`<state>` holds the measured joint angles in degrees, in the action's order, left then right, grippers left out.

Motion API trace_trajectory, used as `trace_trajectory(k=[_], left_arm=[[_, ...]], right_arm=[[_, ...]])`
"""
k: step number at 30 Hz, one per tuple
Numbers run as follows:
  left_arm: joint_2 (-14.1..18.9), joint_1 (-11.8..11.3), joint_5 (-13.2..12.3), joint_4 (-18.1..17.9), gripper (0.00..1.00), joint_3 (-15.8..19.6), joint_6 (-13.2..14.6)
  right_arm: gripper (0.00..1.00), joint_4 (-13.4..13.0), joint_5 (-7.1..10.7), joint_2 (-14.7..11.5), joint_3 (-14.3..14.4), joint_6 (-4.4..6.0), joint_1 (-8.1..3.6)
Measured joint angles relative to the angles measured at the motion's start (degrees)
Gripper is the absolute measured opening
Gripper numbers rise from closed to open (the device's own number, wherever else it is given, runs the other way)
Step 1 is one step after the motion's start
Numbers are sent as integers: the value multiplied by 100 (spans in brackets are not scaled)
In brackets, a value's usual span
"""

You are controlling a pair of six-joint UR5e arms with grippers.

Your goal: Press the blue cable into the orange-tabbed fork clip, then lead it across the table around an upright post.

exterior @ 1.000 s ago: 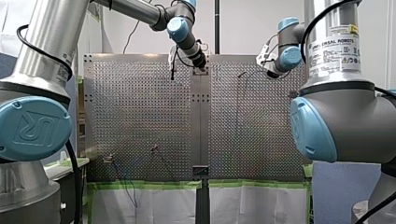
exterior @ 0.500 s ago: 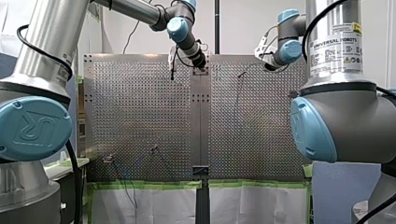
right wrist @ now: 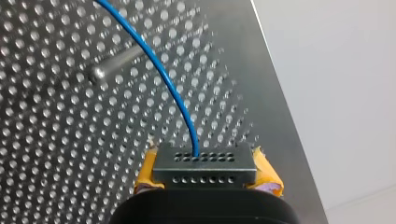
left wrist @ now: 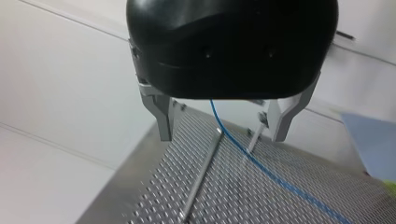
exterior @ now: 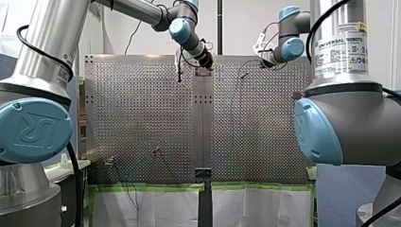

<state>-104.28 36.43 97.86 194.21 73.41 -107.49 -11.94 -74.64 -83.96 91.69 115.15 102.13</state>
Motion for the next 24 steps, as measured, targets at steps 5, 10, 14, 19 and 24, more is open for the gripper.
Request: trace_trajectory(k=[5,10,14,19,24], left_arm=[[-2,-8,-288,-280,100,1,-285],[-6,-24,-608,-600,96,2,-604],[-20,-26,-856,-847,96,-1,-852],[-44,29,-1166,-1157,96,0,-1162],[-54,63,-1485,-1478,96,-2,-1481]], right_arm=[[0,15,49,-14,-13,-7,64],[0,20,95,-53,-14,1,116],[0,20,139,-101,-14,11,149],[0,23,156,-147,-14,3,202],[0,18,159,-241,-14,20,270]])
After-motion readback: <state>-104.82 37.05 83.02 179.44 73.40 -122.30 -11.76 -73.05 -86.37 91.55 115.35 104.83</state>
